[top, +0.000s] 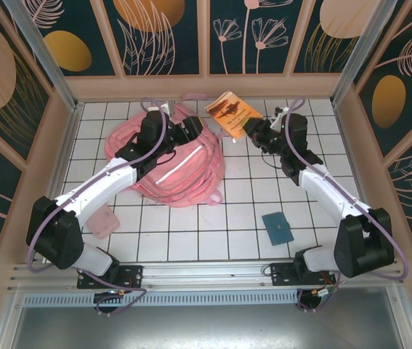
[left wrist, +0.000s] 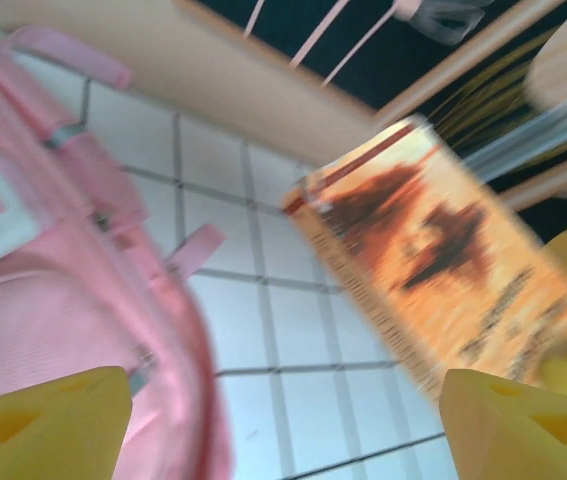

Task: Pack books, pencil case, and school supplies into a backpack

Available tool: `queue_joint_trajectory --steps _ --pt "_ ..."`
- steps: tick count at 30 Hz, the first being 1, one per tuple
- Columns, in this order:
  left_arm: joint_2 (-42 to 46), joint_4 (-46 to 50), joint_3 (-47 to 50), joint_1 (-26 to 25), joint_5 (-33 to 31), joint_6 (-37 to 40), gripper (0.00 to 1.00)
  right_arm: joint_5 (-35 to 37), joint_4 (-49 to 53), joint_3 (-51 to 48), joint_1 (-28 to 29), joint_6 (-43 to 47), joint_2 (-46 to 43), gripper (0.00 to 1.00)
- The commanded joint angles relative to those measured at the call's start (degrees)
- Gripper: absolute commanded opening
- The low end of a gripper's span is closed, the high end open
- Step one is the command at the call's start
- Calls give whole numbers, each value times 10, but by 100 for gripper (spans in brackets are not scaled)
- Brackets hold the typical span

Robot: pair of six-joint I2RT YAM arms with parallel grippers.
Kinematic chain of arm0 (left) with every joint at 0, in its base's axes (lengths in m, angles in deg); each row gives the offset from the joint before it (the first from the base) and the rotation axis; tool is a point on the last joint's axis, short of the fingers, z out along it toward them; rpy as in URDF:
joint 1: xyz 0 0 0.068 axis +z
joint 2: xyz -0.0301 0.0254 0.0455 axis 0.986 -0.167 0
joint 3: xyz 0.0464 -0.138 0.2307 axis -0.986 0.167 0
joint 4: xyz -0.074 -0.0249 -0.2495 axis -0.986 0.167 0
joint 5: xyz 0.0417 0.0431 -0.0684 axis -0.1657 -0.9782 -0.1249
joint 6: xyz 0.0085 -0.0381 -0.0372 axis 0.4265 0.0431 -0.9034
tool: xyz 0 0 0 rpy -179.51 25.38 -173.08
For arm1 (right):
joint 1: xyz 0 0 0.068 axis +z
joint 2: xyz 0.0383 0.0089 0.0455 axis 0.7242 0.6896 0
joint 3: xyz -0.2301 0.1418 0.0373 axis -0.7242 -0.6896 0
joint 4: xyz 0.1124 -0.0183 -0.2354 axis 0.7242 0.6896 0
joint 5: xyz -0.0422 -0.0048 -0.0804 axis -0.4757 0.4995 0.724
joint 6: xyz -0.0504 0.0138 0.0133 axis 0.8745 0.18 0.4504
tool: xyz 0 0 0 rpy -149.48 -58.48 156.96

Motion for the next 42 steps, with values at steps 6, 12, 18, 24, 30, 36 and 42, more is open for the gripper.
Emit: queue_joint_trajectory --steps 6,12,18,24,30,36,42 --pt "-76 300 -65 -30 -65 250 72 29 69 -9 -29 101 -51 8" --pt "-109 341 -73 -32 -20 325 71 14 65 -7 -29 96 -39 8" --pt "-160 325 -94 -36 5 341 64 10 61 -9 -28 88 -37 7" --pt "-208 337 -131 -39 -16 352 60 14 67 -12 -28 89 -43 7" --pt "-209 310 -144 -43 -114 346 33 18 69 -14 -28 88 -48 7" --pt "-156 271 -136 -43 -171 345 9 32 86 -10 -29 100 -61 7" --pt "-72 197 -114 -44 -254 330 0 22 127 -8 -30 126 -80 7"
